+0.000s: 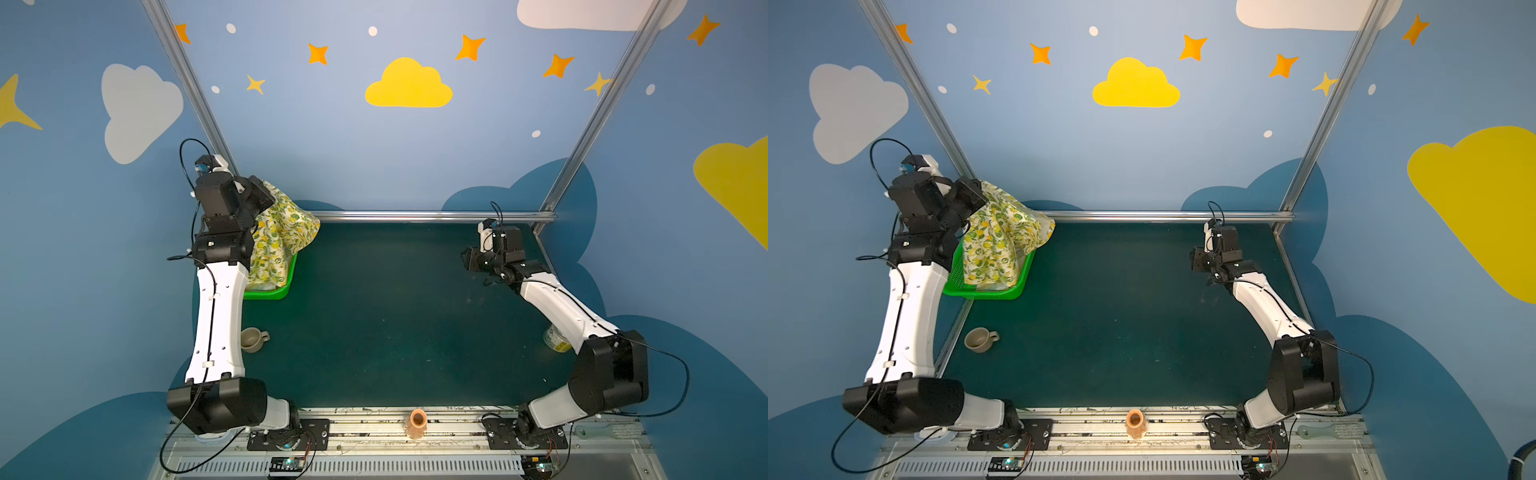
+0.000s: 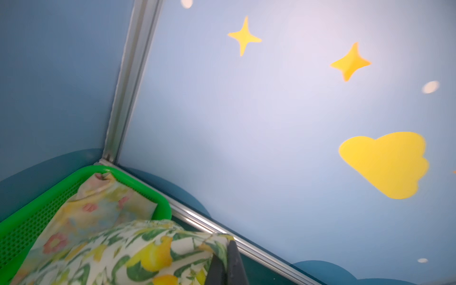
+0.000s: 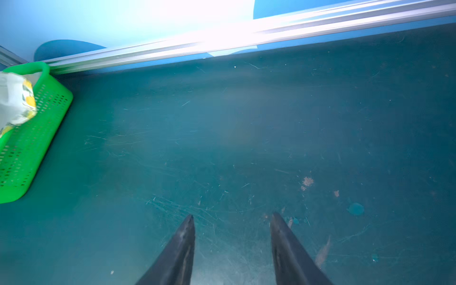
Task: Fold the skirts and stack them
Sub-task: 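Grasp the lemon-print skirt with the left gripper and lift it out of the basket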
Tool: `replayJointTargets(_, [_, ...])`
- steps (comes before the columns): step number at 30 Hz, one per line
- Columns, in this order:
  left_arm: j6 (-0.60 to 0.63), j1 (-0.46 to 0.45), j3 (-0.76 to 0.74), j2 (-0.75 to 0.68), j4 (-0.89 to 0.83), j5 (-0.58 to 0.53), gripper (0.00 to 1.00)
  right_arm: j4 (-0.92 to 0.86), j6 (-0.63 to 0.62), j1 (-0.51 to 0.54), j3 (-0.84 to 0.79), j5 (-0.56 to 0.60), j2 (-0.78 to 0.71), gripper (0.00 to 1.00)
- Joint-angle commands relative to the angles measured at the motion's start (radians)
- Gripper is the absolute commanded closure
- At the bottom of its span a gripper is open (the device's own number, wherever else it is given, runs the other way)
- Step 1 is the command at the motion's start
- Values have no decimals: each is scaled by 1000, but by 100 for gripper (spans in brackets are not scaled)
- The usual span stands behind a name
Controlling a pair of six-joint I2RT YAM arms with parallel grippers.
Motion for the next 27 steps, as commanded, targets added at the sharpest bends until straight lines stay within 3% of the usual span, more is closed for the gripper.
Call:
replayJointTargets(1, [2, -38, 56, -45, 16, 99, 96, 31, -14, 12, -32, -25, -44, 51])
replayJointTargets(14, [22, -318, 181, -4, 15, 182, 96, 97, -27, 22, -120, -53, -143, 51])
replayJointTargets(27, [27, -577, 292, 175, -14, 200, 96, 122, -38, 27, -188, -29, -218, 51])
